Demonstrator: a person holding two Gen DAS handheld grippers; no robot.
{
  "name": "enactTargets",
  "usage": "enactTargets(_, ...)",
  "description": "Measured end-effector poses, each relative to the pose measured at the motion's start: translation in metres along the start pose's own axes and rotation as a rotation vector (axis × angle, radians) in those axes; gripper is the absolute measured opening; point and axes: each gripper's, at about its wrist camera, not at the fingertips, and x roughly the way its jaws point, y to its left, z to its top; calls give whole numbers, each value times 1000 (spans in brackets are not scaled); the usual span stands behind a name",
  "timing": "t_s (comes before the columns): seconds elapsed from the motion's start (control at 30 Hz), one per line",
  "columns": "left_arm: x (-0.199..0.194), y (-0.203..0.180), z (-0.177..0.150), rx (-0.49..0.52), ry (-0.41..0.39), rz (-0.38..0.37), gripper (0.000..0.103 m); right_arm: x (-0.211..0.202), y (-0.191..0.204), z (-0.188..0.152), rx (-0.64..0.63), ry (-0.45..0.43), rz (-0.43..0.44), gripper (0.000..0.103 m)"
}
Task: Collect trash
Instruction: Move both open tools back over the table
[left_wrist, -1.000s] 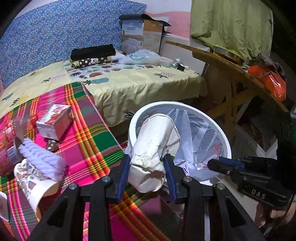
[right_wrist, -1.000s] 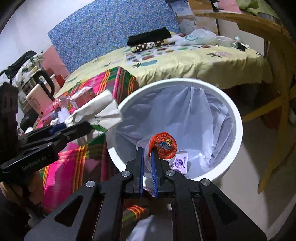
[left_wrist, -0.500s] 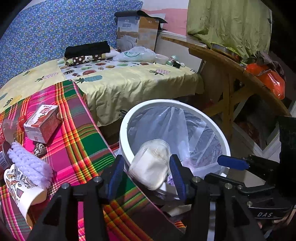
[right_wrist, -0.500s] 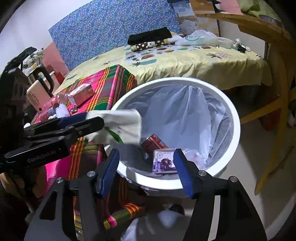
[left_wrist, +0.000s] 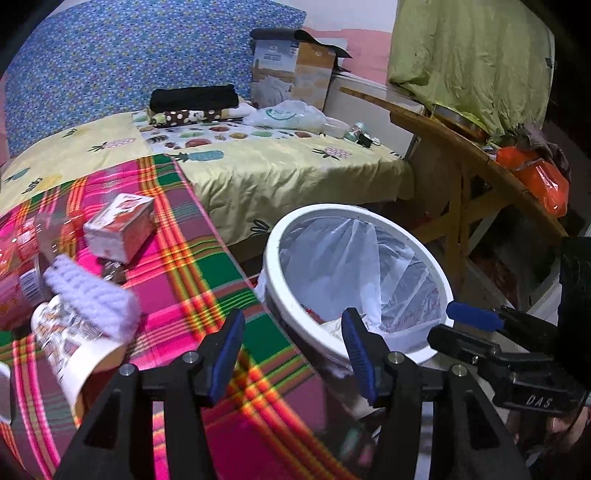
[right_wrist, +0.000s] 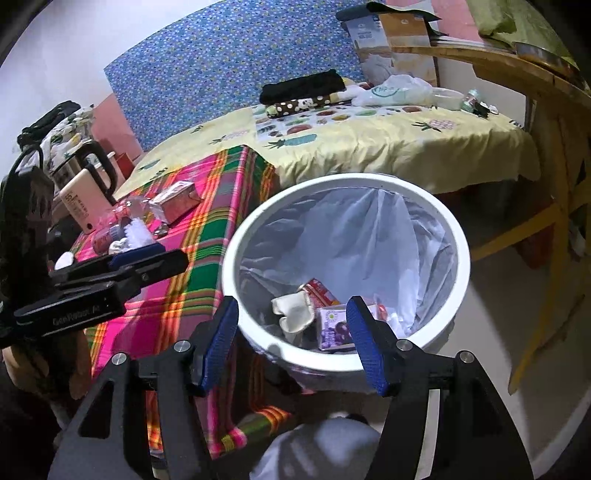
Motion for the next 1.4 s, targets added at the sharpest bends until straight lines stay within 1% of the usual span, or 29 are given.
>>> enactTargets(0.27,-26,16,-17,-30,-29,55,56,-9,27,-2,-55,-27,20,62)
enactTargets(0.57,-53,40,-39,-81,-55,150,56,-4,57,-4,-123,-17,65,62)
enactTargets(0.8,-71,67,-57,-146,-66,236,56,1,79,-5,-150,-8,92,62)
enactTargets(0.93,-82,80,-66,-183,-72,277,56,4,91,-7,-154,-14,126,62)
enactTargets(1.1,-96,95,-75,-205,-79,334,56,10,107,-8,-206,-13,158,62)
enactTargets(1.27,-109,107,-84,-229,-83,366,56,17,124,-7,-246,19,206,62)
enactTargets(1.4,-120,120,-87,-249,-98,387,56,17,136,-5,-268,11,244,62)
